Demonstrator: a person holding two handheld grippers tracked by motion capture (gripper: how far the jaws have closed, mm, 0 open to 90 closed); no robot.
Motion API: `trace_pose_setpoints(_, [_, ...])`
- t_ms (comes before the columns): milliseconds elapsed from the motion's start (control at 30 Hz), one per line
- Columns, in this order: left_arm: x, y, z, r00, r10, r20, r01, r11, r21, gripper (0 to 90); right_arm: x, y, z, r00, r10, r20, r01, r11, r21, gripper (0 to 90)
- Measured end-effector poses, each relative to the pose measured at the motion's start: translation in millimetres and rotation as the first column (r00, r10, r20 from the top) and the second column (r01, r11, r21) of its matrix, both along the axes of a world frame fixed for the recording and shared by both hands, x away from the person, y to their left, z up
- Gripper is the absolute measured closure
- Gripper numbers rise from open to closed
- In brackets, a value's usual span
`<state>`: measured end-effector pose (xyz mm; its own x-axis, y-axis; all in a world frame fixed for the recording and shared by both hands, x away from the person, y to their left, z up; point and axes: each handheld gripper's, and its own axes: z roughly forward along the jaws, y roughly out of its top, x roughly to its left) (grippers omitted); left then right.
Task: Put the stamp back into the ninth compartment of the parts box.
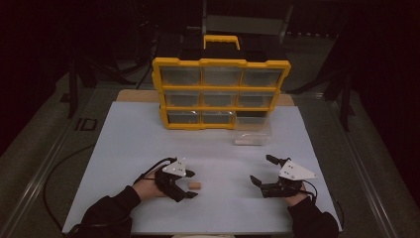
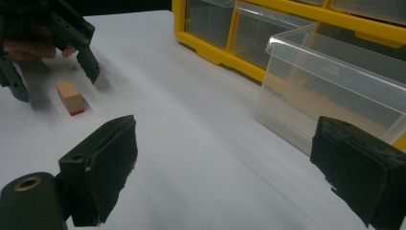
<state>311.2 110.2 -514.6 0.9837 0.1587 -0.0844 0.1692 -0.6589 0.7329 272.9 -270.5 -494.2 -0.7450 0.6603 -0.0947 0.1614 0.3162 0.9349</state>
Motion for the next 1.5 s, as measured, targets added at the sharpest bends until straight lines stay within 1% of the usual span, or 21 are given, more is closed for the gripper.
trace_pose_setpoints(67, [0.1, -0.2, -0.6, 1.0, -0.002, 0.002, 0.002, 1.0, 0.005, 32.8, 0.0, 0.0, 0.2, 1.0, 0.001, 0.0, -0.001, 1.0, -0.001, 8.7])
trace_pose_setpoints(133, [-0.1, -0.3, -0.8, 1.0, 0.004, -0.001, -0.004, 1.0, 0.0, 35.8, -0.1, 0.0, 0.2, 1.0, 0.001, 0.0, -0.001, 1.0, -0.001, 8.7])
trace_pose_setpoints(200, [-0.2, 0.2, -0.6, 1.0, 0.005, 0.002, -0.005, 1.0, -0.009, 41.0, 0.1, -0.1, 0.2, 1.0, 0.001, 0.001, -0.001, 1.0, 0.0, 8.7])
trace_pose_setpoints(267, [0.0, 0.6, -0.3, 1.0, 0.003, 0.007, -0.003, 1.0, -0.004, 42.7, -0.1, -0.1, 0.3, 1.0, 0.0, -0.001, 0.0, 1.0, 0.0, 8.7])
trace_pose_setpoints(300, [-0.1, 0.6, -0.2, 1.0, 0.002, 0.009, -0.002, 1.0, -0.005, 45.0, -0.1, 0.0, 0.2, 1.0, 0.001, 0.0, -0.001, 1.0, -0.001, 8.7])
trace_pose_setpoints(400, [0.3, 0.1, -0.1, 1.0, -0.005, 0.009, 0.005, 1.0, 0.003, 47.5, 0.2, -0.1, -0.1, 1.0, 0.002, 0.001, -0.002, 1.0, -0.002, 8.7])
trace_pose_setpoints(433, [0.8, -0.2, -0.3, 0.9999, -0.012, 0.01, 0.012, 0.9999, 0.007, 49.4, 0.2, -0.1, 0.0, 1.0, 0.002, 0.001, -0.002, 1.0, -0.003, 8.7])
trace_pose_setpoints(500, [1.4, -1.4, -1.0, 0.9999, -0.011, 0.002, 0.011, 0.9999, 0.012, 52.8, -0.2, 0.0, 0.3, 1.0, 0.002, -0.001, -0.002, 1.0, -0.001, 8.7])
trace_pose_setpoints(567, [0.9, -2.4, -2.0, 0.9999, -0.007, 0.012, 0.006, 0.9998, 0.018, 55.7, 0.0, -0.1, 0.3, 1.0, 0.002, 0.001, -0.002, 1.0, -0.001, 8.7])
trace_pose_setpoints(633, [0.2, -3.6, -3.2, 0.9998, -0.009, 0.019, 0.008, 0.9992, 0.04, 57.3, 0.1, -0.3, 0.3, 1.0, 0.001, 0.003, -0.001, 1.0, -0.001, 8.7])
trace_pose_setpoints(733, [0.0, -4.8, -4.8, 0.9996, -0.005, 0.026, 0.003, 0.9984, 0.057, 60.4, 0.0, -0.1, 0.3, 1.0, 0.001, 0.0, -0.001, 1.0, 0.0, 8.7])
trace_pose_setpoints(867, [0.0, -5.5, -4.4, 0.9996, -0.003, 0.029, 0.001, 0.9982, 0.06, 66.1, 0.0, -0.1, 0.3, 1.0, 0.003, 0.001, -0.003, 1.0, -0.002, 8.7])
trace_pose_setpoints(967, [0.1, -6.3, -4.2, 0.9995, -0.003, 0.031, 0.001, 0.9981, 0.062, 68.5, -0.1, -0.1, 0.4, 1.0, 0.003, 0.002, -0.003, 1.0, -0.002, 8.7])
trace_pose_setpoints(1067, [0.7, -6.5, -3.8, 0.9995, -0.004, 0.033, 0.002, 0.9978, 0.066, 73.5, -0.1, 0.0, 0.2, 1.0, 0.001, -0.001, -0.001, 1.0, 0.0, 8.7])
trace_pose_setpoints(1300, [1.2, -7.7, -1.9, 0.9992, -0.022, 0.033, 0.019, 0.9962, 0.085, 75.5, -0.1, -0.3, 0.6, 1.0, 0.001, 0.007, -0.001, 1.0, -0.003, 8.7])
trace_pose_setpoints(1333, [1.6, -8.0, -0.8, 0.9989, -0.034, 0.032, 0.03, 0.995, 0.095, 75.5, 0.0, -0.4, 0.7, 1.0, 0.002, 0.004, -0.002, 1.0, -0.002, 8.7])
trace_pose_setpoints(1400, [1.5, -8.6, 0.0, 0.9989, -0.037, 0.029, 0.034, 0.9951, 0.093, 75.7, 0.1, -0.3, 0.5, 1.0, 0.004, 0.004, -0.004, 1.0, -0.003, 8.7])
trace_pose_setpoints(1467, [2.0, -8.7, 1.7, 0.9981, -0.048, 0.038, 0.044, 0.9939, 0.101, 75.7, -0.1, -0.3, 0.6, 1.0, 0.003, 0.006, -0.003, 1.0, -0.006, 8.7])
trace_pose_setpoints(1500, [2.0, -9.0, 2.3, 0.9985, -0.045, 0.032, 0.041, 0.9946, 0.096, 75.7, -0.1, -0.3, 0.6, 1.0, 0.003, 0.006, -0.003, 1.0, -0.006, 8.7])
